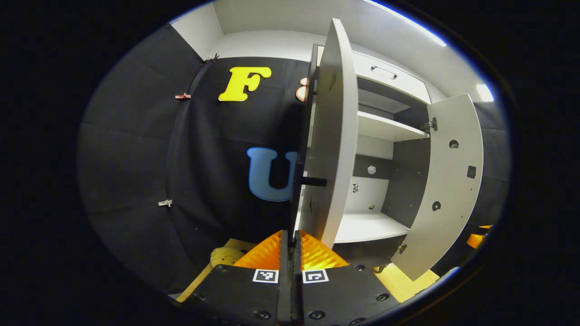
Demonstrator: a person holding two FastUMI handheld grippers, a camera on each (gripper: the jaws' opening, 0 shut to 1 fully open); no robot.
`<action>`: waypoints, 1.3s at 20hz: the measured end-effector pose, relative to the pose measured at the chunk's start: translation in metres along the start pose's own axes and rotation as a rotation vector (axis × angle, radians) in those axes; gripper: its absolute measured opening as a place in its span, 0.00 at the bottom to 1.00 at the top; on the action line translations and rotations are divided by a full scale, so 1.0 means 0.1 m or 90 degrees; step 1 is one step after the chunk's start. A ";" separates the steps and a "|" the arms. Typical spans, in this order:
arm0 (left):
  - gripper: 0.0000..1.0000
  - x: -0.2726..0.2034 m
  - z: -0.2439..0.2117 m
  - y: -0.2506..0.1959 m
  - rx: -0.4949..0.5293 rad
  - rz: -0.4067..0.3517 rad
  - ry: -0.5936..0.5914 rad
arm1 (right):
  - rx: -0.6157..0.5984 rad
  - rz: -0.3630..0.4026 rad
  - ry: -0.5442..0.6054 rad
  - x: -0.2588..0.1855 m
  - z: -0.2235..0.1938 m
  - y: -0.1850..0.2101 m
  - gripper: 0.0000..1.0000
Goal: Open the right door of the double-door shoe cabinet with the right hand, and open the left door with the left hand.
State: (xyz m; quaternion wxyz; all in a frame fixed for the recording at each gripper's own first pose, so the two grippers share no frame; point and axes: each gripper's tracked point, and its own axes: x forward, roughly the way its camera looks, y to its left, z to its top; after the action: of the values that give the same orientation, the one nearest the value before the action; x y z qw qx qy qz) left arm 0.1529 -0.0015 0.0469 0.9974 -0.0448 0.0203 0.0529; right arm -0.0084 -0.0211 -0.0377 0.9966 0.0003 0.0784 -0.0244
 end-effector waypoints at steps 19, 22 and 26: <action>0.80 -0.06 0.02 -0.40 0.040 -0.004 -0.046 | -0.034 0.057 -0.043 0.09 0.27 -0.37 0.98; 0.96 -0.10 -0.02 -0.39 0.068 -0.001 -0.035 | -0.023 0.049 -0.036 0.07 0.18 -0.52 0.98; 0.96 -0.09 -0.03 -0.42 0.092 -0.011 -0.033 | -0.001 0.044 -0.028 0.09 0.11 -0.62 0.98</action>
State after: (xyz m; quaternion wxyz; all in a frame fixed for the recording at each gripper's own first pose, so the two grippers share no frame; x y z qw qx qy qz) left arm 0.1484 -0.0442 0.0475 0.9986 0.0286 -0.0022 0.0438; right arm -0.0007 -0.0834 -0.0284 0.9984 0.0017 0.0563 0.0103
